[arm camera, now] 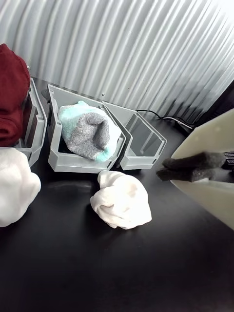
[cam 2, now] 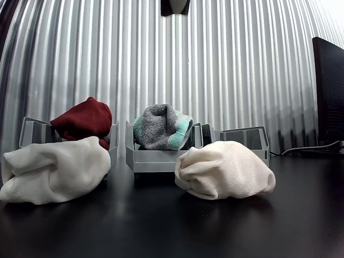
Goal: Put the sock in the container
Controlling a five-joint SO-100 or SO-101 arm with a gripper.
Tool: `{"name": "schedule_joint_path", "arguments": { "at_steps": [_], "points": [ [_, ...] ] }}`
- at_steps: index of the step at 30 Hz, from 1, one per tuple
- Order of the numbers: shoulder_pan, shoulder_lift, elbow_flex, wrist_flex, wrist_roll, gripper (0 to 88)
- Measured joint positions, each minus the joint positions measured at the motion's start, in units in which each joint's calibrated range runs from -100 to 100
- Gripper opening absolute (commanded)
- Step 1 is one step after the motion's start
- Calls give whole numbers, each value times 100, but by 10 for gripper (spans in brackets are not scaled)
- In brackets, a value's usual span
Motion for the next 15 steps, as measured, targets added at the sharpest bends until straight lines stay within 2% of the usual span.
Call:
{"name": "schedule_joint_path", "arguments": {
  "at_steps": [8,15],
  "points": [
    [0,0,811,-749,0,14],
    [127,-511,919,-833,0,14]
  ]
}}
